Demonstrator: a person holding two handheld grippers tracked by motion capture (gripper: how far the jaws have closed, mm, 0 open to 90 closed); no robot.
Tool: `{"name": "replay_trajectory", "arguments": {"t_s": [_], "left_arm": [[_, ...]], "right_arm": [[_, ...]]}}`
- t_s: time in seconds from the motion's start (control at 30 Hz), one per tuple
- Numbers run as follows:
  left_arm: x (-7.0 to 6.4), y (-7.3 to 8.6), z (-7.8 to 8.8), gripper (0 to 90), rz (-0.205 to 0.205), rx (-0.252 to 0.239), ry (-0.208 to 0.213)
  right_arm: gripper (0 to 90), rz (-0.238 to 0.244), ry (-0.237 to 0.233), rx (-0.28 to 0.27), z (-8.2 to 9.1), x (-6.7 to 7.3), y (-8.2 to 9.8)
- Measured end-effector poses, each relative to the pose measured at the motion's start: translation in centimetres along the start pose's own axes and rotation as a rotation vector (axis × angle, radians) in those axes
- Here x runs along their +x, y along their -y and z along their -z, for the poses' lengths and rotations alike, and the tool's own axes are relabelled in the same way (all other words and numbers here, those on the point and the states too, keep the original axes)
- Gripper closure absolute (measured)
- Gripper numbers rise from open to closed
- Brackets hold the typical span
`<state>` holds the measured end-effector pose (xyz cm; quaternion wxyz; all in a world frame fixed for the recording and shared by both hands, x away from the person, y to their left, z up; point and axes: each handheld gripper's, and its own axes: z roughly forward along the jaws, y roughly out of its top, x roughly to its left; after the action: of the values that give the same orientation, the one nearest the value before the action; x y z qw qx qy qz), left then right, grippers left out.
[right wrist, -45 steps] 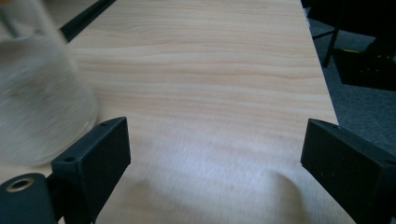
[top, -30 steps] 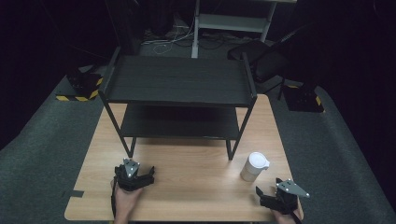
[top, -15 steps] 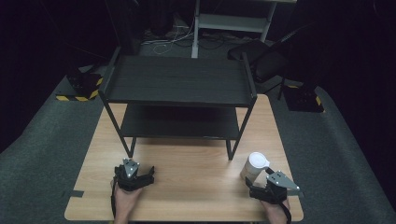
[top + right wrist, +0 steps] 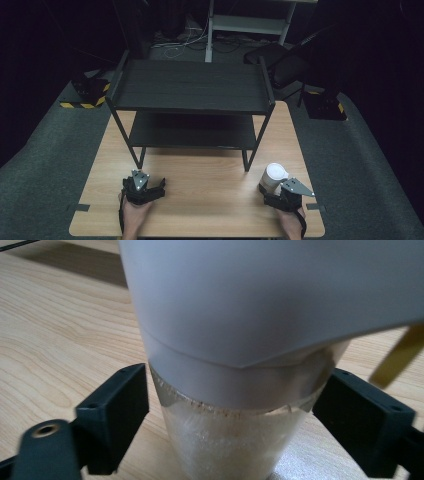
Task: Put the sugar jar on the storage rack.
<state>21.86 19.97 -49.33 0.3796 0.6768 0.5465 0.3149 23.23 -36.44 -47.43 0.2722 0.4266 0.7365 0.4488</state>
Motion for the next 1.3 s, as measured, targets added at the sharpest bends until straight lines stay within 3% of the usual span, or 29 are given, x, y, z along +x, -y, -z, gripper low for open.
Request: {"name": "replay_trajectory", "arguments": {"t_s": [0.3,1.3], "left_arm": [[0.02,0.01,0.01,4.1,0.0,-0.001,0.001],[0.04,-0.06,-0.02,4.1,0.0,0.003,0.002]], "right_arm": [[29.1,-0.01,-0.017,-0.027,-0.14,-0.38,0.3],[30.2,0.025,-0.05,-0.035,0.44,-0.32,0.13]]}}
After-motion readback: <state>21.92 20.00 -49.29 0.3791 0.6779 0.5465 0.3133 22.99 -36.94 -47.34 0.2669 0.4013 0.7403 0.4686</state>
